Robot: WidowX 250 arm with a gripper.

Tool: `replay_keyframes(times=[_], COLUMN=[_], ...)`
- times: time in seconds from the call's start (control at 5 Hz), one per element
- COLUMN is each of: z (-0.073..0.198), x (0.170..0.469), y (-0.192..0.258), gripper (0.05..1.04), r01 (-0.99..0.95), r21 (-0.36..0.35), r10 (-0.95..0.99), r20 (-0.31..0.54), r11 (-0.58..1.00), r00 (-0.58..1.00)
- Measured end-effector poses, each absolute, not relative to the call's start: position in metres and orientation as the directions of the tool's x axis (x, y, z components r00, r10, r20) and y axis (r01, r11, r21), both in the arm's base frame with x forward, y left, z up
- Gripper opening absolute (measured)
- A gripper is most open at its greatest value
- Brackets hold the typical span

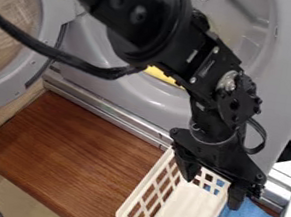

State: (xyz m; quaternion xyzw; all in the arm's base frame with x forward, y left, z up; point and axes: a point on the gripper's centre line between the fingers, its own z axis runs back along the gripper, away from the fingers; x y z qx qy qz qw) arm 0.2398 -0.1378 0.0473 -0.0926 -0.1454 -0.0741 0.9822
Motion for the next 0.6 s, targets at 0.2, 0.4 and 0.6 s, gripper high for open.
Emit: replay_keyframes(times=[0.2, 0.4, 0.6], z=[0.042, 0.043, 0.049], x=[0.239, 0.255, 0.268], y=[-0.137, -0.107, -0.089], gripper=[0.999, 0.999, 0.999], r01=[0.166, 0.068, 0.042], r21=[-0.159, -0.180, -0.171], r10=[-0.116, -0.013, 0.013], r20=[0.283, 0.290, 0.308], r11=[0.973, 0.981, 0.984], r00=[0.952, 0.957, 0.951])
